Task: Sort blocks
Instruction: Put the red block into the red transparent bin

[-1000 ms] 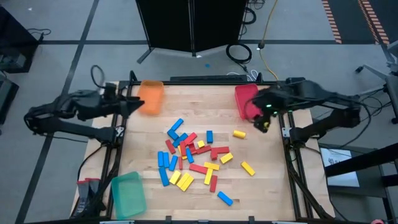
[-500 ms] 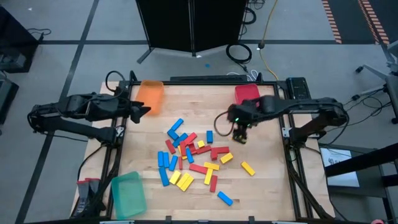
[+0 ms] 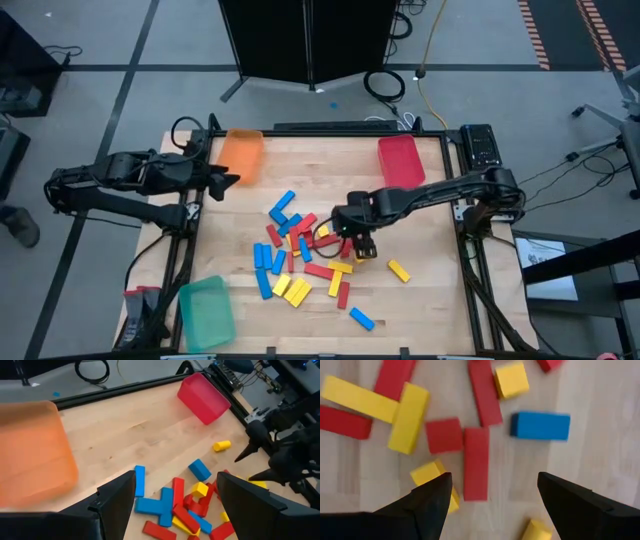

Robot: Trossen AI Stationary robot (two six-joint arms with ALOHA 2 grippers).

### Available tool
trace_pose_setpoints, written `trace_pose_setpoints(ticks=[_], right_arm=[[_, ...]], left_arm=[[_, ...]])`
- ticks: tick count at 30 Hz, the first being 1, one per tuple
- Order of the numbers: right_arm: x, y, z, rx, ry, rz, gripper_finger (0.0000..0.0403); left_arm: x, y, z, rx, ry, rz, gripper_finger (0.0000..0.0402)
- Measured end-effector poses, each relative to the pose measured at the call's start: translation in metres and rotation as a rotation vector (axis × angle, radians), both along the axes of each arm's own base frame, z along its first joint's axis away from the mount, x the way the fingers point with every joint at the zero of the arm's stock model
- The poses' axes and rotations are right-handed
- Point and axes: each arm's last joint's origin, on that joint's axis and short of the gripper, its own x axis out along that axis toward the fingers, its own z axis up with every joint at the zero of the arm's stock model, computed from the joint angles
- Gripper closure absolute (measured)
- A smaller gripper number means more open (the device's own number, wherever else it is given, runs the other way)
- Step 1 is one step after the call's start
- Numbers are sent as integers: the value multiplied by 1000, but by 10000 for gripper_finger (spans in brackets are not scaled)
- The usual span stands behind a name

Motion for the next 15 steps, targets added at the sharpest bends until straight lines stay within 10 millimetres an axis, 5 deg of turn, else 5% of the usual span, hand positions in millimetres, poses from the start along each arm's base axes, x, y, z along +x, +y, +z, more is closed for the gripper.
trace_pose_setpoints(ticks=[7, 15], right_arm=[[13, 24, 20, -4, -79, 113, 78], [24, 39, -21, -9, 45, 118, 81]], left_arm=[[-2, 0, -3, -3, 36, -4, 117], [-3, 0, -3, -4, 41, -5, 117]])
